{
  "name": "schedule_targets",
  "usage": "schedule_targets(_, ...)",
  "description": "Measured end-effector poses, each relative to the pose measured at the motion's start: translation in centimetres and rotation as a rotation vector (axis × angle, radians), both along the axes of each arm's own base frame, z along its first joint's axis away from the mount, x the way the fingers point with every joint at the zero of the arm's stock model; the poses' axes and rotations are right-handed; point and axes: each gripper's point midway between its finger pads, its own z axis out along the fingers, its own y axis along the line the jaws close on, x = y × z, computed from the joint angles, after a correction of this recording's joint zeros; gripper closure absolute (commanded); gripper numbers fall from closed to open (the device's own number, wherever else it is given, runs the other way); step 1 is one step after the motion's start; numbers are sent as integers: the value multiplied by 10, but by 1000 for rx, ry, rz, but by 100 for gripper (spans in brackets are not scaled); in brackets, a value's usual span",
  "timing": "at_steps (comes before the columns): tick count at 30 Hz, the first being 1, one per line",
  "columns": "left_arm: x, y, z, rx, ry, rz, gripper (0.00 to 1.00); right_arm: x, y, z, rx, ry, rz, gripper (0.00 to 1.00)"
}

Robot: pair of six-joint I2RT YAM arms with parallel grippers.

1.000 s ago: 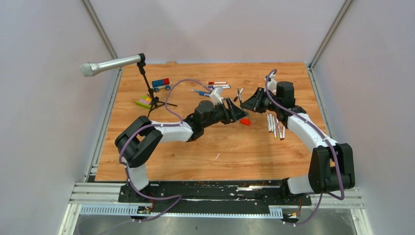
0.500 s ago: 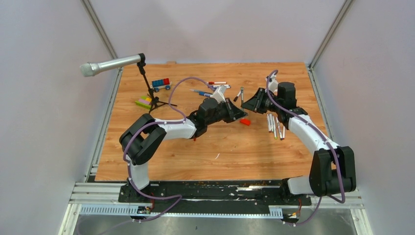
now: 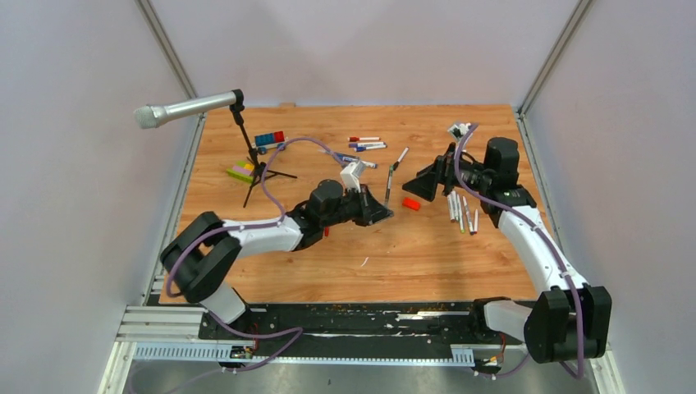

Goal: Open the pen caps
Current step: Open the pen cap from the pen.

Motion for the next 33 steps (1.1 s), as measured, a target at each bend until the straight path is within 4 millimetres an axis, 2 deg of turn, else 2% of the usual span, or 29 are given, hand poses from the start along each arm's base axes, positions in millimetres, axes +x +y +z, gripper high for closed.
schedule_targets(3,-14,17,18,9,-81,-19,100,-15,3,3,8,-53,102,9)
schedule_targets(9,-45,39,47,12,-226,-68,100,-50,10,-7,31,-95,304,10)
schedule_targets(15,-65,45,43,69,-270,-100,100,-67,15,-7,62,-92,389,13)
schedule_targets(22,-73,41,36,99,-278,-105,100,-89,42,-11,118,43,467,19)
schedule_targets(27,-76,31,30,113,-271,-118,100,-84,52,-13,141,127,457,24)
schedule_targets(33,-78,24,29,105,-275,-123,100,-77,56,-15,151,159,415,32)
